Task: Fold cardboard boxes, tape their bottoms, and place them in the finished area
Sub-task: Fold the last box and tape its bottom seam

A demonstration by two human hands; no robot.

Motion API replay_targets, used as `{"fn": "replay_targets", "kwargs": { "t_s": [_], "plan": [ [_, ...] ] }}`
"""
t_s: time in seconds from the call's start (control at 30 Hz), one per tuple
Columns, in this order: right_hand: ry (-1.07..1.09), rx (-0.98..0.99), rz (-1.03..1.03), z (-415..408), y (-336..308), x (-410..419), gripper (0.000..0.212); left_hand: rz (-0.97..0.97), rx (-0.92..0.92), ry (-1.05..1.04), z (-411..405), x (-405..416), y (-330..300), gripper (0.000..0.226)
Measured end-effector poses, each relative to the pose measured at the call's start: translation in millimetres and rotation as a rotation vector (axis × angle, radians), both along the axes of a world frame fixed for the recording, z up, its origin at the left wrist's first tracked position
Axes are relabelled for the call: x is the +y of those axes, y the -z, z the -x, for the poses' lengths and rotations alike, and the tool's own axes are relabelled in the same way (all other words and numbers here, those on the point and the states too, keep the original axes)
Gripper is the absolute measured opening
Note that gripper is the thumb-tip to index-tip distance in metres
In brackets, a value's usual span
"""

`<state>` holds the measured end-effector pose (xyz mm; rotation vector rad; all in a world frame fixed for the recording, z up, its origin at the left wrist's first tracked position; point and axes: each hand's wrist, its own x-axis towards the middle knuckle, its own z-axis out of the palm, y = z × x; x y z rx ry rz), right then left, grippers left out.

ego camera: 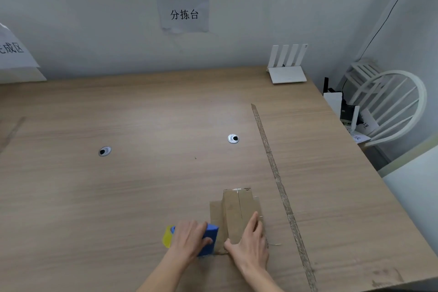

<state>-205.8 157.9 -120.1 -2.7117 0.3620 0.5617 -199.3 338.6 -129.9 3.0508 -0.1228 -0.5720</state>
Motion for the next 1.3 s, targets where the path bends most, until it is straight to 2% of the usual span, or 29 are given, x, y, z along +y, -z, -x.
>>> {"fn": "replay_targets", "kwargs": {
  "t_s": [0.2,0.43,0.5,0.6,0.67,0.73,0.8,0.87,0.93,0.97,1.03,1.13,1.3],
  "plan": [
    [-0.119,-0.011,0.023,-8,6,-18,0.131,0.110,-0.057,-0.121,5,25,10,0.051],
    [-0.517,0.006,0.092,-56,-10,-96,0.130,0.023,0.024,-0.173,30,53,29,0.059],
    [-0.657,0.026,0.154,-74,-17,-114,0.130,0.010,0.043,-0.189,34,59,36,0.065],
    [-0.861,0.000,0.226,-96,-26,-121,0.116,-0.020,0.085,-0.208,34,58,41,0.085],
    [-0.952,-0.068,0.276,-104,-30,-115,0.109,-0.006,0.019,-0.256,28,47,34,0.098],
    [-0.925,-0.162,0.287,-105,-33,-106,0.107,0.117,-0.142,-0.249,18,31,22,0.095],
    [-0.754,-0.280,0.250,-96,-33,-100,0.103,0.261,-0.254,-0.129,5,9,11,0.083],
    [-0.485,-0.372,0.116,-77,-26,-97,0.085,0.449,-0.195,-0.048,-6,-15,1,0.073],
    [-0.283,-0.342,-0.022,-54,-18,-95,0.060,0.600,-0.109,-0.050,-16,-37,-3,0.065],
    [-0.230,-0.288,-0.099,-43,-13,-93,0.057,0.655,-0.071,-0.064,-19,-46,-4,0.062],
    [-0.204,-0.139,-0.286,-31,-4,-87,0.066,0.698,-0.014,-0.077,-21,-57,-3,0.059],
    [-0.203,-0.082,-0.527,-31,2,-78,0.072,0.707,0.013,-0.144,-19,-60,4,0.059],
    [-0.239,-0.013,-0.621,-48,8,-58,0.062,0.743,0.027,-0.252,-15,-52,12,0.069]
  ]
}}
